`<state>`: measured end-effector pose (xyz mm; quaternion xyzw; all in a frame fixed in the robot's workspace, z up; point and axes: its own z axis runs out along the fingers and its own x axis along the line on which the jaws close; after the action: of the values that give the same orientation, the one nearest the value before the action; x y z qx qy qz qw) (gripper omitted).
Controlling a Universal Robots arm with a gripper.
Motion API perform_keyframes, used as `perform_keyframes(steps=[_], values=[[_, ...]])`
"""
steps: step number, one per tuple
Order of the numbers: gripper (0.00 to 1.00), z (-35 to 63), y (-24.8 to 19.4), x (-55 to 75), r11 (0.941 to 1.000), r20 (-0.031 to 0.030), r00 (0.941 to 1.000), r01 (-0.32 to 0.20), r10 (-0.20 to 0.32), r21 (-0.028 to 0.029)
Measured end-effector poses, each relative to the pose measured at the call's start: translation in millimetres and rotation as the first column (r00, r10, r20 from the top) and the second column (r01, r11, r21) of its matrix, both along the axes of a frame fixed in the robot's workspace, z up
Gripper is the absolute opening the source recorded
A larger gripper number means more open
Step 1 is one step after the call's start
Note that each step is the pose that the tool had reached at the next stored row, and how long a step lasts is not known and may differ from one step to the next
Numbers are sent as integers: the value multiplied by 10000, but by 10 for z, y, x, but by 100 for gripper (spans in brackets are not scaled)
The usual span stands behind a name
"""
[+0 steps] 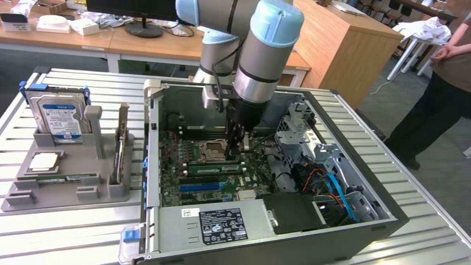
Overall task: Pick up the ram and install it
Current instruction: 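Insert the ram into the slot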
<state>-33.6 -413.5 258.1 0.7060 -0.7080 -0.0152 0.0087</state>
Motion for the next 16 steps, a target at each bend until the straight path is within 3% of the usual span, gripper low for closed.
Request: perform_keyframes(steps=[16], values=[[19,441,0,4,10000,0,10000,0,0,0]])
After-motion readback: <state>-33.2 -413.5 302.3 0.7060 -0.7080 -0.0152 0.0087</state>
